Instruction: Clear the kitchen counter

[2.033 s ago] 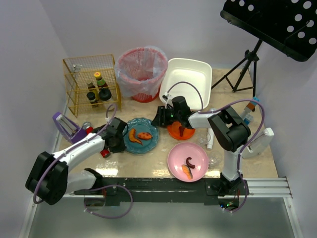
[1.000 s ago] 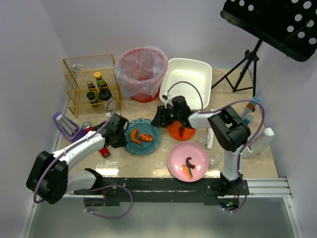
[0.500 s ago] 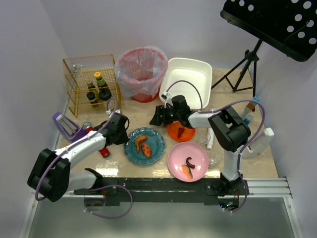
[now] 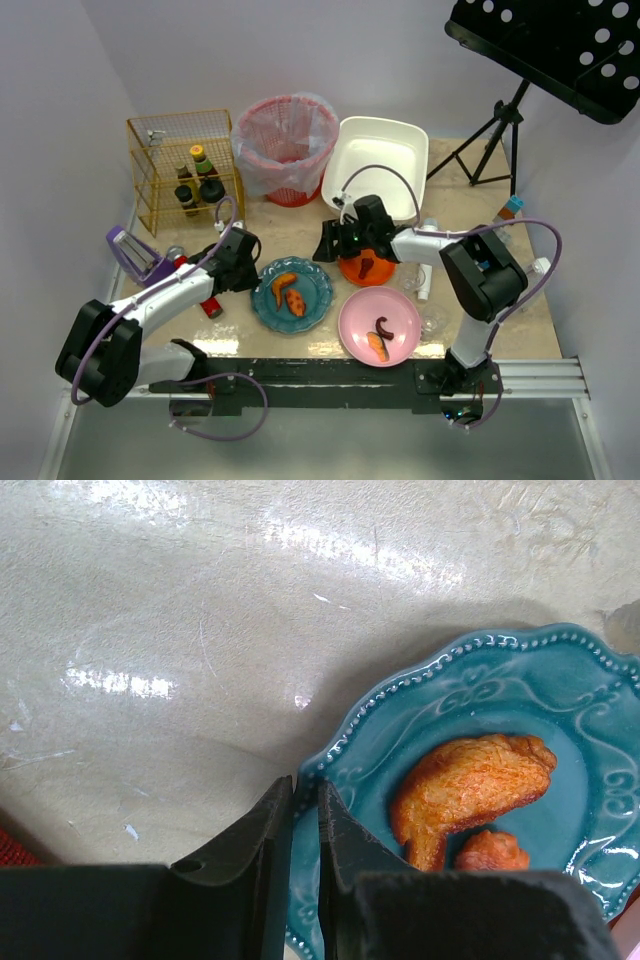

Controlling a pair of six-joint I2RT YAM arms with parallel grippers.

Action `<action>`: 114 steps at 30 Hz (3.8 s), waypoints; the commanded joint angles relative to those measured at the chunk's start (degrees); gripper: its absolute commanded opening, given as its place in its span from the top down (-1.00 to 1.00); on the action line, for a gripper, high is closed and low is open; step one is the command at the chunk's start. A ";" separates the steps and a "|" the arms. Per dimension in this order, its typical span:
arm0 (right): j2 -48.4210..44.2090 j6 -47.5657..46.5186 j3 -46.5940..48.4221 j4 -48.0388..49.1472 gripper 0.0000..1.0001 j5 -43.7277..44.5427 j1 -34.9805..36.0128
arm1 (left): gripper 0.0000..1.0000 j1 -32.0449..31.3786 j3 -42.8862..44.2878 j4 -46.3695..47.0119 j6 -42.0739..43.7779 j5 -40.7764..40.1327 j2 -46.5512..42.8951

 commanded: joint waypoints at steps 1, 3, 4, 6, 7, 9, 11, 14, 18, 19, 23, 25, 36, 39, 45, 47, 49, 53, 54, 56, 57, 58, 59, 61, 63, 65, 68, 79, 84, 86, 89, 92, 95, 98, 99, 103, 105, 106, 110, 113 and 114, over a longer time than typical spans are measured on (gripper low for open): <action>-3.85 -1.88 -2.05 -3.28 -0.39 -1.26 -0.12 | 0.63 -0.45 -3.47 -3.57 0.74 2.73 2.48; -5.08 -1.88 -2.58 -3.80 -0.39 -2.23 0.05 | 0.63 -0.45 -3.65 -3.66 0.75 2.73 2.56; -5.52 -2.05 -2.67 -4.33 -0.39 -2.67 0.23 | 0.63 -0.45 -3.56 -3.57 0.66 2.56 2.56; -6.40 -1.97 -2.67 -5.04 -0.39 -3.29 0.58 | 0.63 -0.45 -3.47 -3.66 0.75 2.73 2.83; -6.67 -1.97 -2.93 -5.39 -0.39 -3.55 0.75 | 0.63 -0.45 -3.47 -3.75 0.75 2.73 3.00; -7.02 -1.88 -3.28 -5.57 -0.39 -3.82 0.84 | 0.63 -0.45 -3.47 -3.75 0.75 2.64 3.27; -6.85 -1.71 -3.63 -5.39 -0.39 -3.99 0.93 | 0.63 -0.45 -3.47 -3.66 0.75 2.64 3.35; -6.23 -1.36 -4.60 -4.25 -0.39 -5.57 1.02 | 0.63 -0.45 -3.30 -3.75 1.01 2.47 4.05; -5.61 -1.09 -5.39 -3.11 -0.38 -6.80 1.28 | 0.70 -0.45 -2.95 -3.75 1.18 2.21 5.37; -5.53 -1.00 -5.74 -2.84 -0.37 -7.15 1.28 | 0.72 -0.36 -2.77 -3.66 1.19 1.94 5.64; -5.09 -0.21 -6.44 -1.17 -0.36 -9.18 1.37 | 0.81 -0.45 -2.51 -3.40 1.45 1.33 7.31; -4.74 -0.12 -6.36 -0.82 -0.36 -9.79 1.46 | 0.83 -0.45 -2.24 -3.39 1.45 1.15 7.75; -1.93 2.51 -7.68 4.45 -0.31 -15.15 1.81 | 0.84 -0.45 -2.15 -3.48 1.45 1.06 8.19; -1.31 3.74 -8.29 6.29 -0.27 -17.08 1.90 | 0.84 -0.45 -2.15 -3.48 1.36 1.06 8.01; 0.18 5.85 -9.61 9.72 -0.20 -20.07 2.43 | 0.85 -0.45 -2.33 -3.57 1.27 1.06 7.31; 0.89 6.73 -9.70 10.51 -0.18 -20.43 2.78 | 0.85 -0.36 -2.42 -3.57 1.19 1.15 7.13; 1.33 7.61 -9.61 11.48 -0.18 -20.69 3.22 | 0.85 -0.45 -2.50 -3.66 1.10 1.15 6.78; 2.38 9.71 -9.17 13.33 -0.13 -21.04 4.53 | 0.85 -0.45 -2.68 -3.66 1.01 1.15 6.52; 2.56 10.33 -9.08 13.85 -0.12 -21.13 4.80 | 0.85 -0.45 -2.59 -3.66 0.92 1.15 6.43; 2.91 11.47 -8.99 14.91 -0.10 -21.13 5.32 | 0.85 -0.45 -2.68 -3.57 1.01 1.15 6.34; 3.00 12.17 -8.99 15.44 -0.08 -21.13 5.50 | 0.85 -0.45 -2.68 -3.66 1.01 1.15 6.34; 3.09 12.88 -8.99 16.31 -0.07 -21.13 5.76 | 0.85 -0.45 -2.68 -3.66 1.01 1.24 6.34; 3.17 13.58 -8.99 17.02 -0.06 -21.05 5.94 | 0.85 -0.45 -2.68 -3.66 1.01 1.24 6.26; 3.44 14.55 -8.73 17.55 -0.04 -20.61 6.38 | 0.85 -0.45 -2.77 -3.57 1.01 1.24 6.26; 3.70 15.34 -8.47 17.99 -0.01 -20.17 6.91 | 0.85 -0.45 -2.77 -3.57 0.92 1.24 6.08; 4.05 16.22 -8.38 18.69 0.08 -19.82 7.00 | 0.85 -0.45 -2.77 -3.57 1.01 1.24 6.08; 4.40 17.27 -8.29 19.13 0.20 -19.29 7.08 | 0.85 -0.45 -2.86 -3.66 0.75 1.24 5.64; 4.76 22.72 -8.64 23.61 1.00 -19.02 7.08 | 0.82 -0.45 -2.77 -4.01 -0.40 0.89 3.09; 4.14 25.89 -9.70 26.69 1.00 -19.02 7.08 | 0.72 -0.45 -0.66 -5.59 -0.48 -0.25 2.30; 4.05 26.86 -9.79 27.30 1.00 -19.02 7.08 | 0.65 -0.36 1.09 -6.73 -0.48 -1.31 1.51; 3.88 27.21 -9.61 27.22 1.00 -18.67 7.08 | 0.52 -0.36 3.81 -8.49 -0.66 -2.80 0.02; 3.53 27.39 -9.35 26.87 1.00 -18.15 7.00 | 0.37 -0.27 6.10 -9.81 -0.75 -3.51 -0.95; 3.00 27.74 -9.17 26.69 1.00 -17.44 7.00 | 0.36 -0.27 8.12 -11.39 -0.57 -4.30 -1.39; 2.65 28.26 -8.99 27.04 1.00 -17.44 7.00 | 0.35 -0.18 9.97 -12.80 -0.48 -5.09 -1.83; 2.65 28.70 -8.99 27.39 1.00 -17.62 7.00 | 0.34 -0.10 10.50 -13.06 -0.31 -5.26 -2.00; 2.03 30.28 -9.26 29.94 1.00 -19.11 7.00 | 0.19 0.34 12.43 -14.64 0.13 -5.79 -2.97; 1.33 31.86 -9.69 31.69 1.00 -19.37 7.00 | 0.15 0.52 13.84 -15.34 0.22 -6.23 -3.58; 0.98 33.26 -10.05 32.92 1.00 -19.55 6.91 | 0.14 0.52 14.28 -15.61 0.39 -6.41 -4.20; -0.43 40.38 -11.63 39.42 1.00 -20.34 6.91 | 0.10 1.05 16.82 -16.66 0.57 -6.50 -5.35; -1.39 43.46 -11.63 41.54 1.00 -20.08 6.73 | 0.09 1.14 18.32 -17.46 0.83 -6.58 -5.43; -1.83 44.17 -11.63 42.15 1.00 -19.99 6.65 | 0.09 1.14 18.93 -17.80 0.92 -6.76 -5.43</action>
